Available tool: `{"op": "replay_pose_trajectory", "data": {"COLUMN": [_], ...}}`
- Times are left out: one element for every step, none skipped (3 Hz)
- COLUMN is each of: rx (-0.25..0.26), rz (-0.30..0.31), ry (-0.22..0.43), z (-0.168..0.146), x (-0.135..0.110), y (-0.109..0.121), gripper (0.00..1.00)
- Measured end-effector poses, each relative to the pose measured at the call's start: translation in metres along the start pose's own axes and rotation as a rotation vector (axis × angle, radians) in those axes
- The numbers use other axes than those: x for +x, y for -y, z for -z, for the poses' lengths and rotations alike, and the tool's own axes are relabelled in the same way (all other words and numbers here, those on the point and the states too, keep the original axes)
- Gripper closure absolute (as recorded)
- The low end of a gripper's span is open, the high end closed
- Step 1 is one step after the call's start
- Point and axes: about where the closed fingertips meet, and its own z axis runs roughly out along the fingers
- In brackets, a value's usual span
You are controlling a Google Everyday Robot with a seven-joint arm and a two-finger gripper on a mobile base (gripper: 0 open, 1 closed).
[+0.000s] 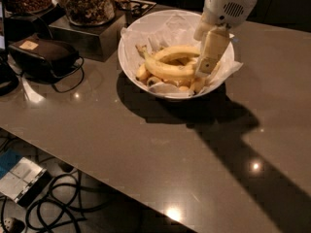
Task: Pick banana from white bowl
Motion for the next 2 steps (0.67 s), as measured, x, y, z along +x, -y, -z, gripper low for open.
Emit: {"op": "replay_pose_trajectory", "data": {"rx": [-0.024, -0.050], "rz": [-0.004, -0.010], "ry": [0.002, -0.008], "z": [-0.012, -0.025], "x": [-0.005, -0.006], "y": [0.005, 0.008], "gripper": [0.26, 0.31]}}
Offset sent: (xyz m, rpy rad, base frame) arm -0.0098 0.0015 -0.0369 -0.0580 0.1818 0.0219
